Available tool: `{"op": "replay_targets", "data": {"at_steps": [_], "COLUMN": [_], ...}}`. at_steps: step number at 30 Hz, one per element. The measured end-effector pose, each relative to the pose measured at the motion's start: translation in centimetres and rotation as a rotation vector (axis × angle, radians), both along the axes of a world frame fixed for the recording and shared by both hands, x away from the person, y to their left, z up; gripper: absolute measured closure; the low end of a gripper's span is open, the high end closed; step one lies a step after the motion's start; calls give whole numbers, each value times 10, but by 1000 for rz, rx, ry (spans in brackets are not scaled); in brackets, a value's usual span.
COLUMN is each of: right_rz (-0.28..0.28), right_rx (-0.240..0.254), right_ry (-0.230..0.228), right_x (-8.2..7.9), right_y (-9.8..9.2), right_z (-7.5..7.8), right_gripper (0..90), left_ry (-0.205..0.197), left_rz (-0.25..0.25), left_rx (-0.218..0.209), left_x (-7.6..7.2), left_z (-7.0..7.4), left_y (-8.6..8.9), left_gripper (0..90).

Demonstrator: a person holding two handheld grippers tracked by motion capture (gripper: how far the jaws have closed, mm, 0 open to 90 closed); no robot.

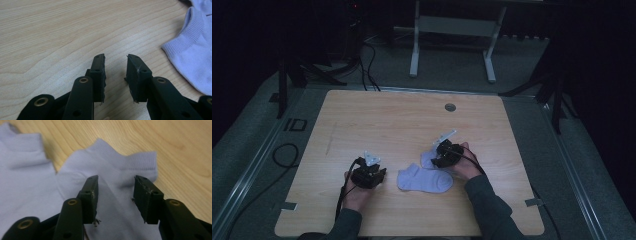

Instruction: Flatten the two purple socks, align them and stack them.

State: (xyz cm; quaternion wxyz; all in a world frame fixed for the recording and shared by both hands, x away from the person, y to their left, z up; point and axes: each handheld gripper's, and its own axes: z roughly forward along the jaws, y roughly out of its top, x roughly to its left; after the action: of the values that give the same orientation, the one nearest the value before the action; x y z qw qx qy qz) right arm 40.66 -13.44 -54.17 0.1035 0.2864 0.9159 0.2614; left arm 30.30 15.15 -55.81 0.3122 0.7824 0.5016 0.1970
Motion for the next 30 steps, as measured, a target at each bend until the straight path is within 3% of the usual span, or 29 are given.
{"op": "replay_targets", "data": {"at_steps": [1,9,15,21,26,30], "right_rz": [-11,-26,-55,-80,-144,-160], "right_rx": [20,19,36,39,116,129], "right_ry": [16,19,11,21,56,55], "right_x": [2,13,20,24,28,28], "right_y": [-2,-7,-12,-14,-20,-22], "right_z": [-1,0,-1,0,-3,-3], "right_gripper": [545,599,744,832,860,865], "left_ry": [0,-2,-2,-1,-1,0], "left_rz": [0,2,2,2,1,1], "left_rx": [0,-3,-4,-5,-6,-8], "left_x": [0,0,-1,-1,-1,-1], "left_z": [0,0,0,0,0,0], "left_y": [0,-1,-1,-1,-1,-1], "left_gripper": [683,681,679,677,678,674]}}
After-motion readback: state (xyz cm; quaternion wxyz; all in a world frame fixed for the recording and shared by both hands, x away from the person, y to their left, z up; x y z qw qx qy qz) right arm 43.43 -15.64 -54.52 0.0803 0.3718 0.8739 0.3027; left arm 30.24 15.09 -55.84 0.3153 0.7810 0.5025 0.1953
